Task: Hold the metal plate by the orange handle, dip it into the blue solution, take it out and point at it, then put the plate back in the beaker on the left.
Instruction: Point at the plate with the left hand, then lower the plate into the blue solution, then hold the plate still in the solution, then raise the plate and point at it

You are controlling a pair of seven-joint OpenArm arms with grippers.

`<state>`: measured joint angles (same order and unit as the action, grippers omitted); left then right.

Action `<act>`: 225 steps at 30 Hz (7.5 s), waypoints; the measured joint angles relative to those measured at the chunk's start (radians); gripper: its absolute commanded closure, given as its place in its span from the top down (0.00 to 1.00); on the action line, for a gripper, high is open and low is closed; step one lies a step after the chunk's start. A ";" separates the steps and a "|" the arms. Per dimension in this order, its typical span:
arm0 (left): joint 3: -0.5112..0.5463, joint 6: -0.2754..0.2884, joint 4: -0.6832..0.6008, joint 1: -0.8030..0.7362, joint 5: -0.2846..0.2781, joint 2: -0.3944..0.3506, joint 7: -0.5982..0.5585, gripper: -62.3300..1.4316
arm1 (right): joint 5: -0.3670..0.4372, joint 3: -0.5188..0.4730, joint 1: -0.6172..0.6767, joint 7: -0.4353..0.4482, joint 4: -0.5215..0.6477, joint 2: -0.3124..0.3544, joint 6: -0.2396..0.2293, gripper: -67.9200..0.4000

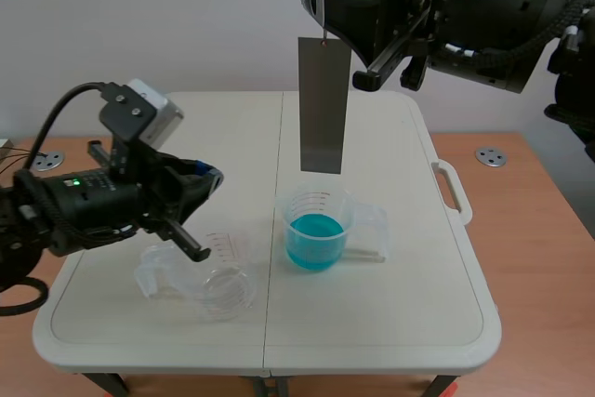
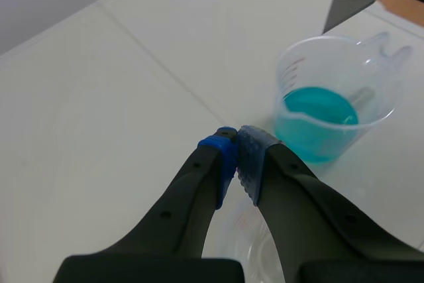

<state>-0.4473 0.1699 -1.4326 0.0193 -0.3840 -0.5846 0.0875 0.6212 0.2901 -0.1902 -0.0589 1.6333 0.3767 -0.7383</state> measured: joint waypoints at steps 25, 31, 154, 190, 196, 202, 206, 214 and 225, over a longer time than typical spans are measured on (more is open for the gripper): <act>0.641 -0.331 0.064 -0.980 -0.177 -0.346 -0.089 0.07 | -0.003 0.046 0.000 -0.005 -0.136 0.000 0.000 0.02; 0.591 -0.225 0.161 -1.019 -0.174 -0.320 -0.122 0.07 | -0.003 0.049 0.000 -0.005 -0.190 -0.002 0.000 0.02; 0.325 -0.098 0.148 -0.902 0.143 -0.012 -0.002 0.07 | 0.024 0.017 0.002 0.050 -0.045 0.047 0.004 0.02; 0.342 0.172 -0.201 -0.428 -0.009 -0.271 -0.089 0.07 | 0.027 0.017 0.002 0.047 0.002 0.047 0.004 0.02; 0.126 0.171 -0.183 -0.205 0.026 -0.160 0.010 0.07 | 0.027 0.017 0.002 0.047 0.002 0.047 0.004 0.02; -0.014 0.151 -0.138 -0.057 0.111 -0.024 0.066 0.07 | 0.027 0.017 0.002 0.047 0.002 0.047 0.004 0.02; -0.073 0.112 -0.108 0.001 0.154 0.050 0.084 0.07 | 0.027 0.017 0.002 0.047 0.002 0.047 0.004 0.02; -0.095 0.050 -0.032 0.063 0.240 0.170 0.104 0.07 | 0.027 0.017 0.002 0.047 0.002 0.047 0.004 0.02; -0.093 0.005 -0.020 0.063 0.287 0.185 0.103 0.07 | 0.027 0.017 0.002 0.047 0.002 0.047 0.004 0.02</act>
<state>-0.5407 0.1749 -1.4525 0.0826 -0.0971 -0.3996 0.1909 0.6479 0.3073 -0.1879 -0.0124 1.6348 0.4240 -0.7345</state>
